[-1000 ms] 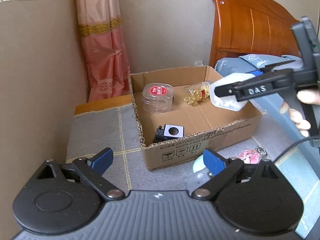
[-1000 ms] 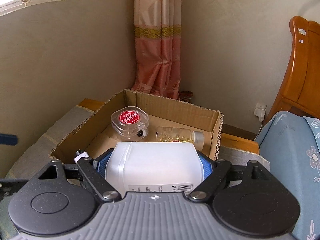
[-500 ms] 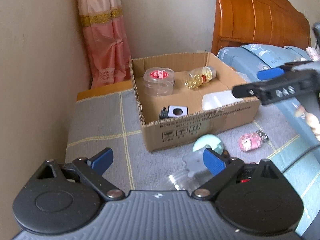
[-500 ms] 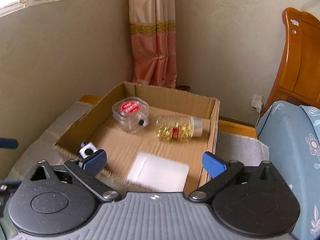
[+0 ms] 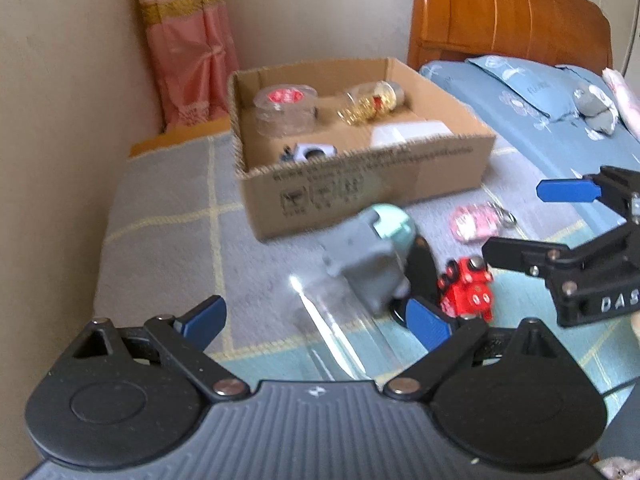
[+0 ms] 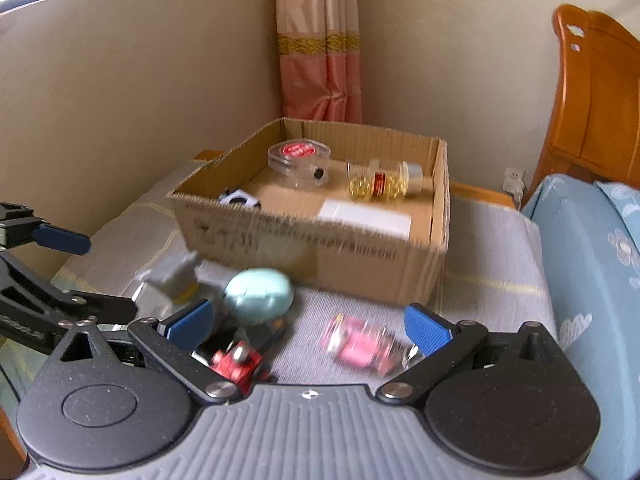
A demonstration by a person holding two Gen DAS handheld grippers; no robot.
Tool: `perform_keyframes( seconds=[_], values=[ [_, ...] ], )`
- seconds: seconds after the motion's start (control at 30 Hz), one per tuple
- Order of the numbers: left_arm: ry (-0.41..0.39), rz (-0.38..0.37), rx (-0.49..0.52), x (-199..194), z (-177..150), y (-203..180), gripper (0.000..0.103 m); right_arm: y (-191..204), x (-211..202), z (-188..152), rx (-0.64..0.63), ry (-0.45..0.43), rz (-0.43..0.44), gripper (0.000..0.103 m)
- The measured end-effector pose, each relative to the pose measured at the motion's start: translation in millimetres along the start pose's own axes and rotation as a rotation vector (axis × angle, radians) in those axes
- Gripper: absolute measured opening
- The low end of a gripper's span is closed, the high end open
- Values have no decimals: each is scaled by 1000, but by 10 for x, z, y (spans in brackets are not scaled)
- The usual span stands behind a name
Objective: Organize rigid objects
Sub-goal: 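Move the left tool to the clear cup lying on the blanket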
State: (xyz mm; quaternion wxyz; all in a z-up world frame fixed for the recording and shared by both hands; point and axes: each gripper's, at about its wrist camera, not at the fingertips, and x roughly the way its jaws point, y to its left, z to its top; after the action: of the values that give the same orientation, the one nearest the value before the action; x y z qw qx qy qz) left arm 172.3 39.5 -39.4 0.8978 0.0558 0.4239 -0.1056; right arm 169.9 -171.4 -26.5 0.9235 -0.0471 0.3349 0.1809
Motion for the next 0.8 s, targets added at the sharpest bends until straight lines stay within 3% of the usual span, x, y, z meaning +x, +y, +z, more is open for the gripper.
perform_keyframes(
  seconds=[0.23, 0.8],
  values=[
    [53, 0, -3, 165, -106, -78, 96, 98, -51, -213, 26, 11, -2, 103],
    [132, 74, -34, 173, -366, 151, 96, 272, 255, -229, -20, 65, 42, 103]
  ],
)
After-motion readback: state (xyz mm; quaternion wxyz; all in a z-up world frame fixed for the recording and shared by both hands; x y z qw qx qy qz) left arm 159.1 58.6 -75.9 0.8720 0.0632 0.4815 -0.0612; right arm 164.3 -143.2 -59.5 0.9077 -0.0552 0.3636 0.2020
